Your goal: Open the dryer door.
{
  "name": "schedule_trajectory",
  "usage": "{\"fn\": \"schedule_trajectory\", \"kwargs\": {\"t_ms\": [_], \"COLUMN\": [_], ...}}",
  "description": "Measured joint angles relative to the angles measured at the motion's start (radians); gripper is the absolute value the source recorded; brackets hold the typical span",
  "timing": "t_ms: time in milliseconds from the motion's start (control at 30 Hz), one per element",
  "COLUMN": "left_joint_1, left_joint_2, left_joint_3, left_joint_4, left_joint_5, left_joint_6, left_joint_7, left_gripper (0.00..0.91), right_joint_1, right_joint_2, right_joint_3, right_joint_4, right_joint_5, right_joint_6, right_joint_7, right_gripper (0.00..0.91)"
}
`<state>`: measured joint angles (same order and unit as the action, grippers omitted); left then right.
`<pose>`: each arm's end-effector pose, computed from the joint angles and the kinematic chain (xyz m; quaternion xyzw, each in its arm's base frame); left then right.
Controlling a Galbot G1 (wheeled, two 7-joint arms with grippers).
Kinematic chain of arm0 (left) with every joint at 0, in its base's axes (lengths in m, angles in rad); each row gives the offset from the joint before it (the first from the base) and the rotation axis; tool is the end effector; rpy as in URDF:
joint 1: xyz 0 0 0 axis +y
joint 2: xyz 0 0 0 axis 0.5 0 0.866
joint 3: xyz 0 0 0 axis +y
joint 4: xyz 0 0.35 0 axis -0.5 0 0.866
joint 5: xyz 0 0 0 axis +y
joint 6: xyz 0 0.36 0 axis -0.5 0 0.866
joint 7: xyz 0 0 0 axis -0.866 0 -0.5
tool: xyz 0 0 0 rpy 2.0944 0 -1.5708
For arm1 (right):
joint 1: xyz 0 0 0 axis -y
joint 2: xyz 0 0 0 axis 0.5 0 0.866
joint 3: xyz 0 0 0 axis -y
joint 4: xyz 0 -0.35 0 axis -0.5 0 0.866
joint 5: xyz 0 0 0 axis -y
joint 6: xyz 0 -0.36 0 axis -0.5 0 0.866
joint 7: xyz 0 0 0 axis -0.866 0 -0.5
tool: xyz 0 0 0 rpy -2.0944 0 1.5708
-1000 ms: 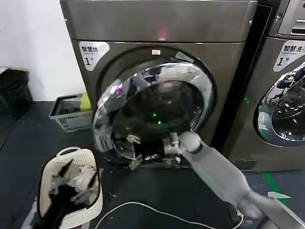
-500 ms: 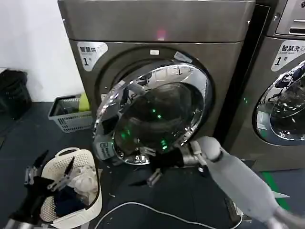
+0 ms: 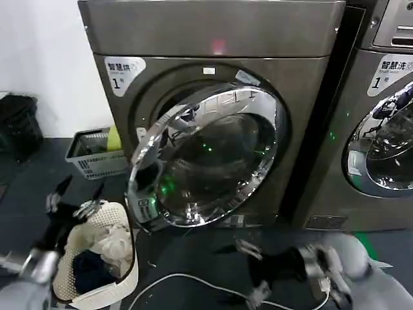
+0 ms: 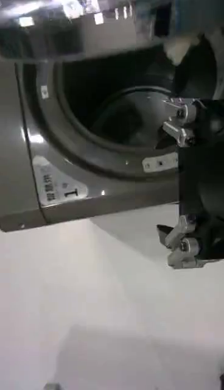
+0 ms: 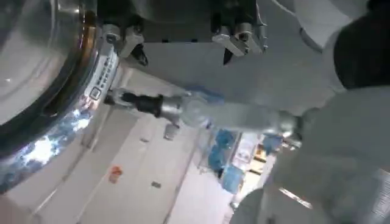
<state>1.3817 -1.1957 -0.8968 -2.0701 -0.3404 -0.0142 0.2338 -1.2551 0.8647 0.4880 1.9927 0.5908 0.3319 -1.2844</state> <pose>0.2376 0.1723 -0.2129 0.0441 0.9870 0.0911 0.1252 0.2878 -0.1226 -0.2260 -0.6973 0.6831 -0.1403 0.1654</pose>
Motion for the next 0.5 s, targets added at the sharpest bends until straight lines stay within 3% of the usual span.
{"fn": "schedule_trajectory", "kwargs": {"t_ms": [267, 400, 500], "left_joint_1": [-0.234, -0.326, -0.366], "left_joint_2": [0.089, 0.118, 0.146], "left_joint_3": [0.201, 0.308, 0.378], "left_joint_4": [0.186, 0.258, 0.287], "left_joint_5": [0.004, 0.000, -0.011], "left_joint_6": [-0.025, -0.050, -0.071], "left_joint_7": [0.014, 0.049, 0.106], "left_gripper": [0.907, 0.907, 0.907], "right_joint_1": [-0.381, -0.482, -0.508], "right_joint_2": [0.162, 0.255, 0.317], "right_joint_3": [0.417, 0.572, 0.659], "right_joint_4": [0.099, 0.099, 0.094], "right_joint_5": [0.050, 0.066, 0.031], "right_joint_6": [0.107, 0.177, 0.222], "right_joint_7": [-0.010, 0.063, 0.162], "right_gripper": [0.907, 0.907, 0.907]}}
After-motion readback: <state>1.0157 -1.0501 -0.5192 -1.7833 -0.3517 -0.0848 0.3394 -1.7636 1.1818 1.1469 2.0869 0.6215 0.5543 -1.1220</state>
